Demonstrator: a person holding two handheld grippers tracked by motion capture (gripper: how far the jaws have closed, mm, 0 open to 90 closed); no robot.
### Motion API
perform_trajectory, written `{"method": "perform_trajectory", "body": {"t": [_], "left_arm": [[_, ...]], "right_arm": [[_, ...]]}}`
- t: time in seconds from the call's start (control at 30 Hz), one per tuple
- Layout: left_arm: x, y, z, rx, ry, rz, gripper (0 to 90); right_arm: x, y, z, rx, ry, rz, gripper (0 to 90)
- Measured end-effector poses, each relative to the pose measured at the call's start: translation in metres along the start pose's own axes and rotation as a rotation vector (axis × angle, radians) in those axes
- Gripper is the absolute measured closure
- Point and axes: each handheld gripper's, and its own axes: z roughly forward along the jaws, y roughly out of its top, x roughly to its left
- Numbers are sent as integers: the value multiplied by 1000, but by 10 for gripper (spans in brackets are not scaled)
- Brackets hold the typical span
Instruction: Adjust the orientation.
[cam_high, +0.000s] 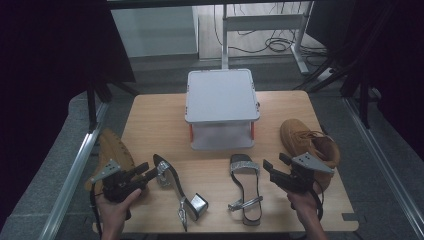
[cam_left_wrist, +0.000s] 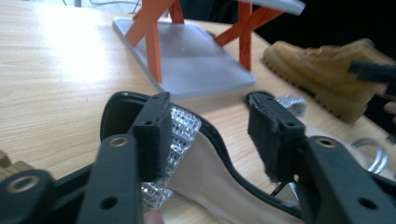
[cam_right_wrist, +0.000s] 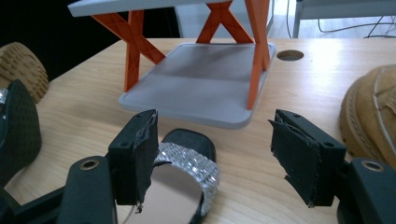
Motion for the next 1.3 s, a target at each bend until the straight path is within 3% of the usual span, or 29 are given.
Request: {"method": "perform_trajectory", "body": {"t": [0.2,0.37,0.53,0.63,0.7,0.87,1.3], "left_arm": [[-5,-1,1,8,-12,8,649],[-9,-2,-3,48,-1,41,795],[-14,1,-9,48,-4,52,882],[-11,0,-6,65,0,50,890],[-10,-1,-3,78,2,43,893],[-10,-3,-2,89,1,41,896],[-21,-11,19,188,-33,55,896]], "right_arm": [[0,-3,-3,10,2,-15,325],[0,-2,-3,15,-13,-17,325],[4,0,-8,5,-16,-23,320],[3,0,-8,11,-15,-9,321],[-4,-1,-8,14,4,48,322],[-9,-2,-10,8,-10,71,322],[-3,-4,-7,41,-20,46,329]]}}
